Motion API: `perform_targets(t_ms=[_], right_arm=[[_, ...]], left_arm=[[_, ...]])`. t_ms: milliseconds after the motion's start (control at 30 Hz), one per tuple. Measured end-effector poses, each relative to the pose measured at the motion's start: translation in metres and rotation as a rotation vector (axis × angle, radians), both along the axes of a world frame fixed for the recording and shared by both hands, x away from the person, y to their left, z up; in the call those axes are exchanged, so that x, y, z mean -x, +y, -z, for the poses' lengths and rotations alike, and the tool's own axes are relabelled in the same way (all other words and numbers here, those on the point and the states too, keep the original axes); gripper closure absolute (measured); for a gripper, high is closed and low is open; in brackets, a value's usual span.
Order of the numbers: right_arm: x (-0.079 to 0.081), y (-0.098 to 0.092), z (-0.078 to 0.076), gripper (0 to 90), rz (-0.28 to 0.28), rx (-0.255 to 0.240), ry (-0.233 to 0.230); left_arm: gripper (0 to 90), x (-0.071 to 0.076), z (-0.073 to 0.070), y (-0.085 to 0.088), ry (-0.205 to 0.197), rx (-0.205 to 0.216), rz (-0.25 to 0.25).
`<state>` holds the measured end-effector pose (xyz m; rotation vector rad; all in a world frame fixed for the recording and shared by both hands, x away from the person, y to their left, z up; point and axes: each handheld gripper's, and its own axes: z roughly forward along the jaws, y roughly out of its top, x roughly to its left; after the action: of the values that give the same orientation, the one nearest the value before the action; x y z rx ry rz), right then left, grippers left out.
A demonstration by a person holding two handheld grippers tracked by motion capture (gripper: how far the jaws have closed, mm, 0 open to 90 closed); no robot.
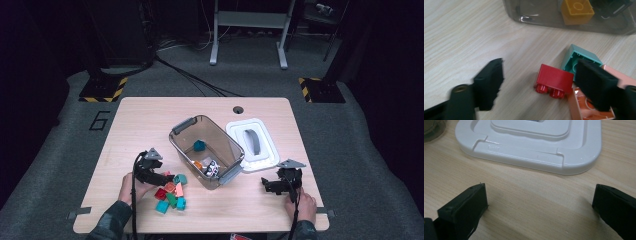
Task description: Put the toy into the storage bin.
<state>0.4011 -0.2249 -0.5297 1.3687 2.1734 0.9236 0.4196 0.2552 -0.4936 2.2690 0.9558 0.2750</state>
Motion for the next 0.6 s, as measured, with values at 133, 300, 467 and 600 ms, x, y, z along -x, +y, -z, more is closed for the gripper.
perform_targets(t_ms=[133, 300, 467, 600], right_arm=[[0.0000, 0.0001, 0.0000, 0.0, 0.001, -0.001, 0.001], [0.0001, 0.0002, -0.0001, 0.0, 0.002, -0.002, 0.002], [0.0000, 0.0001, 0.0000, 0.0, 0.001, -0.001, 0.001], [-0.0001, -0.0001, 0.0001, 0.0, -0.002, 0.001, -0.001]], left_arm=[[38.1, -0.0003, 0.0028, -0.0024, 0.015, -0.012, 0.000], [51.1, 0.0001, 0.0036, -0.0012, 0.018, -0.019, -0.015], [58.1, 0.0001, 0.0031, 0.0005, 0.014, -0.019, -0.020], [58.7, 0.0004, 0.0024, 0.0026, 0.016, -0.018, -0.021]])
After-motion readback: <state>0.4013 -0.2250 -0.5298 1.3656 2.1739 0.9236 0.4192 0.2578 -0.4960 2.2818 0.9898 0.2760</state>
